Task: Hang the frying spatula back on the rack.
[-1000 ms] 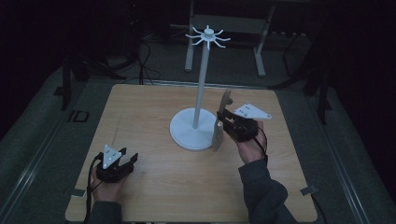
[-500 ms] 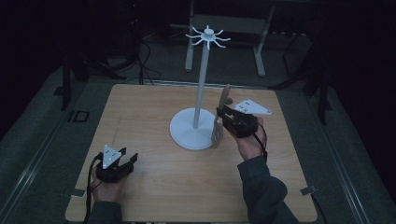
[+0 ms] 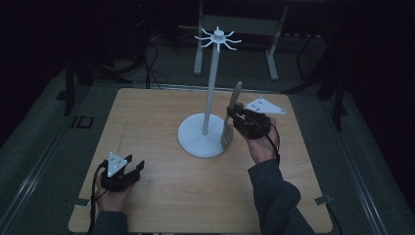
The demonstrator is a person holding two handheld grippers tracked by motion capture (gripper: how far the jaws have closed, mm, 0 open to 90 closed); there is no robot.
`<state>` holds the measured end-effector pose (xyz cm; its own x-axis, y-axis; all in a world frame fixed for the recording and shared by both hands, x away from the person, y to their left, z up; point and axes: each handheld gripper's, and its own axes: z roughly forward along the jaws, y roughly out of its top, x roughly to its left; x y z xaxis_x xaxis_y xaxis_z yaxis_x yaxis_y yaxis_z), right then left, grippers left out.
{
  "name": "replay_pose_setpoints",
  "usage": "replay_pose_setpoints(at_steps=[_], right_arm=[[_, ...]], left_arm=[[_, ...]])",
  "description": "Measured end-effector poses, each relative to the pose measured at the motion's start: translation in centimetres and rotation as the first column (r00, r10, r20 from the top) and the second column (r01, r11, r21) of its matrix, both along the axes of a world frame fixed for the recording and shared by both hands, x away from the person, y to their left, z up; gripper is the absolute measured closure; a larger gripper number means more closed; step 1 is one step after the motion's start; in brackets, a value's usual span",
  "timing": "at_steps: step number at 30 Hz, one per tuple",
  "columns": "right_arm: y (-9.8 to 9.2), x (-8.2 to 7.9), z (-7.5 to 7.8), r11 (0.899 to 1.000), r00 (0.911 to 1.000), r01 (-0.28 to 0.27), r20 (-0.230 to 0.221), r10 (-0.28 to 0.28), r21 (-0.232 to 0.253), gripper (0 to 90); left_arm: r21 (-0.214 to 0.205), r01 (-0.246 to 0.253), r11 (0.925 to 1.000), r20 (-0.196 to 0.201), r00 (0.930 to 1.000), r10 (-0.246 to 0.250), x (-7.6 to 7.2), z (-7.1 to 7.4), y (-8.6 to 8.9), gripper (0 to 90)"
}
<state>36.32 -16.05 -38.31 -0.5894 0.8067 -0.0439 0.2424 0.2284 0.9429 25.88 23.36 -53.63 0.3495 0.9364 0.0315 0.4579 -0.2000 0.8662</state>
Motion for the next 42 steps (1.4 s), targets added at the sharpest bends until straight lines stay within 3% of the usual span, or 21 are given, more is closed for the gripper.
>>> replay_pose_setpoints(at_steps=[42], right_arm=[[0.3,1.6,2.6,1.000,0.9994,0.031,0.013,-0.031,-0.002,74.6]], left_arm=[[-0.004,-0.002,1.0000,0.000,1.0000,0.002,0.0,0.0,0.0,48.2]])
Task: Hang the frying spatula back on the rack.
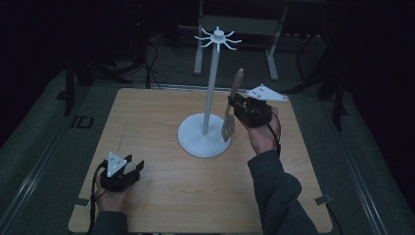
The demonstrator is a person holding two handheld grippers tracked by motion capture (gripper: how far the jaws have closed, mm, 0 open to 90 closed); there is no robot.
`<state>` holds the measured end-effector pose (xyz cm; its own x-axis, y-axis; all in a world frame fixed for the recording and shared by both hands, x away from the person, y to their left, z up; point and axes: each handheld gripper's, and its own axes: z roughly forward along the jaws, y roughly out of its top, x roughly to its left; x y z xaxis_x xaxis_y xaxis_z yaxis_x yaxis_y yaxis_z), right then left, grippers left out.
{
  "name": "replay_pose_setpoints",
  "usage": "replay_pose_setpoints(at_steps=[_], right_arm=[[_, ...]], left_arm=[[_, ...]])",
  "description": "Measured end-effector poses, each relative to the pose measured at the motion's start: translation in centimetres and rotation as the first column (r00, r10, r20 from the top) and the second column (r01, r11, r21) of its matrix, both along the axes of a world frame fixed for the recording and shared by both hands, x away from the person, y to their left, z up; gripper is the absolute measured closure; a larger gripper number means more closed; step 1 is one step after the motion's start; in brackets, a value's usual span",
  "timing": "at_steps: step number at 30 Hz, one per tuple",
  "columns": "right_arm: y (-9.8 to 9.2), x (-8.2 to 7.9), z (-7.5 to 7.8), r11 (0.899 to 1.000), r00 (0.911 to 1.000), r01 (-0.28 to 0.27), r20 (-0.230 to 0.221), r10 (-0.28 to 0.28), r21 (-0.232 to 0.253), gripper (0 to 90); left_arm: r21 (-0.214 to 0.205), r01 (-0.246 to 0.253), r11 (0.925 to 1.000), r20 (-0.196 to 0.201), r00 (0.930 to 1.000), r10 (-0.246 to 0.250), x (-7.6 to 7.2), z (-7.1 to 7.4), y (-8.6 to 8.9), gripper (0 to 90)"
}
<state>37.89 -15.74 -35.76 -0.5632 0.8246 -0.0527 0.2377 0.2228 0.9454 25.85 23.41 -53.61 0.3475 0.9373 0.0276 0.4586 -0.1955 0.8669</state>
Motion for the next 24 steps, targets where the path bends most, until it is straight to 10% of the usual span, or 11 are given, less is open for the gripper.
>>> replay_pose_setpoints(at_steps=[24], right_arm=[[0.7,0.7,1.9,1.000,0.9998,0.014,0.016,-0.014,-0.010,74.6]], left_arm=[[0.000,0.002,1.0000,0.000,1.0000,-0.002,0.0,0.0,0.0,48.2]])
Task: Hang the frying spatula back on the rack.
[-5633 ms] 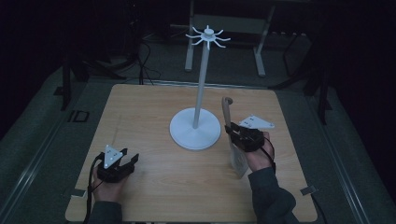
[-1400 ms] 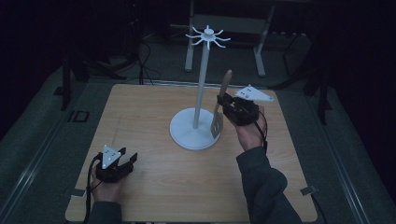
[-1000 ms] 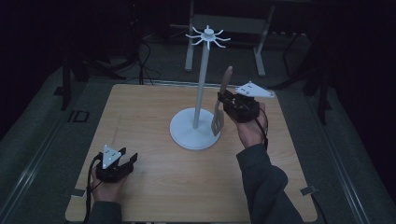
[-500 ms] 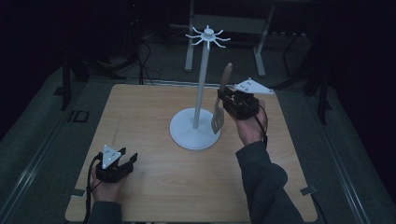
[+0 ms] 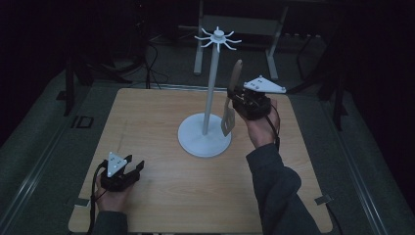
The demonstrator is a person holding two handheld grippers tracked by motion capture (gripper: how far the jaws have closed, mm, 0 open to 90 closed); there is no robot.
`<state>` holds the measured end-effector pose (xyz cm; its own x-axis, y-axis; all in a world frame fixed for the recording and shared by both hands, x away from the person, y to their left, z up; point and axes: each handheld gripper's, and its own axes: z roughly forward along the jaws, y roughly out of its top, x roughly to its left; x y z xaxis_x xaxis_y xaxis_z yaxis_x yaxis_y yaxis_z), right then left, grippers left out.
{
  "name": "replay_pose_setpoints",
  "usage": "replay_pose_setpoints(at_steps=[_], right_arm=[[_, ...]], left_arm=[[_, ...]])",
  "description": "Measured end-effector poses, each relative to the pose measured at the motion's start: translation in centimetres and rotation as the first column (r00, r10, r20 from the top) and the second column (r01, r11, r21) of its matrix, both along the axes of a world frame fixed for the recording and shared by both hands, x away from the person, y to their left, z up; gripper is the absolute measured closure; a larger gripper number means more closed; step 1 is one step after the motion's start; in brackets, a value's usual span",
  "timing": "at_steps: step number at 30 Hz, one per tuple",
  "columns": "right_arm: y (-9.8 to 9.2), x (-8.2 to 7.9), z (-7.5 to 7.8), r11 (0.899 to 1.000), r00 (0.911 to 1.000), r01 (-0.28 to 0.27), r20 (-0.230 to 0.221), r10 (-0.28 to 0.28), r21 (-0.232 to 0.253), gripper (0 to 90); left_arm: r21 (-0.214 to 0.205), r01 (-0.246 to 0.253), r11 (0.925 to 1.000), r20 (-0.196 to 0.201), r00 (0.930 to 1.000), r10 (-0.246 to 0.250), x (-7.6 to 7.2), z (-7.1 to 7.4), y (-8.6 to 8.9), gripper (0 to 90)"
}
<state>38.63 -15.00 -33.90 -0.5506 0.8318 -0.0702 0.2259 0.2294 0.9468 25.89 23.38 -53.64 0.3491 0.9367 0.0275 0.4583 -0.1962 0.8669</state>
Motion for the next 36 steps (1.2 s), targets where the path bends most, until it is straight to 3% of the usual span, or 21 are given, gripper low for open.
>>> replay_pose_setpoints(at_steps=[22,36], right_arm=[[1.2,1.0,2.7,0.999,0.9989,0.045,0.016,-0.044,-0.017,74.6],[2.0,1.7,2.9,0.998,0.9990,0.044,-0.010,-0.045,-0.038,74.6]], left_arm=[[-0.002,-0.003,1.0000,0.002,1.0000,0.003,0.0,0.0,0.0,48.2],[-0.004,-0.003,1.0000,0.005,1.0000,0.003,0.0,0.0,0.1,48.1]])
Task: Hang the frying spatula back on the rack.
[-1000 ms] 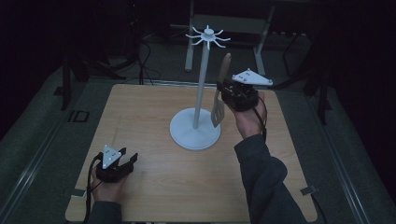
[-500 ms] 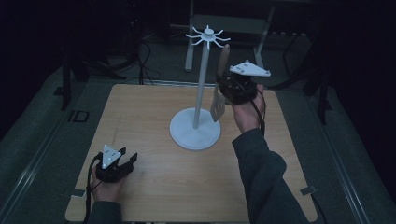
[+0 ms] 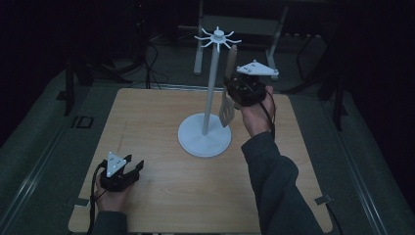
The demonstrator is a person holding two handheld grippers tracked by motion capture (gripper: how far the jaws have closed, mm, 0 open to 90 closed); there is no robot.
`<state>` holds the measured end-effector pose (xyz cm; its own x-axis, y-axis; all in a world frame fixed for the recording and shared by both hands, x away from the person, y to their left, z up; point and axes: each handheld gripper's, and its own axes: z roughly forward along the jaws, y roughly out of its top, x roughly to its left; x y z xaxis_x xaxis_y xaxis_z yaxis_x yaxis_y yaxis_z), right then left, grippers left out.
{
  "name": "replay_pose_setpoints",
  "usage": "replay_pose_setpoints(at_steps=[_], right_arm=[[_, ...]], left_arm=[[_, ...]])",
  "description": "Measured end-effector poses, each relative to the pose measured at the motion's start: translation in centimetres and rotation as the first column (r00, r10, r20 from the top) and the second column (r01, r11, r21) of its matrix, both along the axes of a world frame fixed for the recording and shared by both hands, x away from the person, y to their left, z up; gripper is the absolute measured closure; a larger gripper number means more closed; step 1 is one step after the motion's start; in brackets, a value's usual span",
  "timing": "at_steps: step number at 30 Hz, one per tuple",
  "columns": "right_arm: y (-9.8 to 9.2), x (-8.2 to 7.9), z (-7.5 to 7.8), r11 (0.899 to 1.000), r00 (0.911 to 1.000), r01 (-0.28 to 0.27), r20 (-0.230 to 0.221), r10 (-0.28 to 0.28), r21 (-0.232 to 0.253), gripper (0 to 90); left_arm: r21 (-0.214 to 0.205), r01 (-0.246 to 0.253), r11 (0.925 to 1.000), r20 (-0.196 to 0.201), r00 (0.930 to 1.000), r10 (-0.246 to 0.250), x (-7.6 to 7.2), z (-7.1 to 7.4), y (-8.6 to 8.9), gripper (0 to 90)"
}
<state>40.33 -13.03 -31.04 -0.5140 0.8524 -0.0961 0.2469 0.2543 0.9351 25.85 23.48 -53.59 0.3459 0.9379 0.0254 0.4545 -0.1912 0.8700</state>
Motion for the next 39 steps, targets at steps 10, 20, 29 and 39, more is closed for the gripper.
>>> replay_pose_setpoints(at_steps=[10,20,29,39], right_arm=[[0.4,0.4,-0.1,1.000,0.9999,0.004,-0.013,-0.003,0.001,74.6],[1.1,0.9,-0.2,1.000,0.9995,0.001,-0.031,-0.001,0.011,74.6],[1.1,0.9,-0.4,1.000,0.9995,-0.002,-0.033,0.002,0.018,74.3],[0.9,0.8,-0.3,1.000,0.9995,-0.011,-0.028,0.011,0.024,65.6]], left_arm=[[0.002,0.001,1.0000,-0.001,1.0000,-0.001,0.0,0.0,0.0,48.1],[0.001,0.001,1.0000,0.000,1.0000,-0.001,0.0,0.0,0.0,48.2],[0.002,0.001,1.0000,0.000,1.0000,-0.001,0.0,0.0,0.0,48.2],[0.003,0.001,1.0000,-0.001,1.0000,-0.001,0.0,0.0,0.0,48.1]])
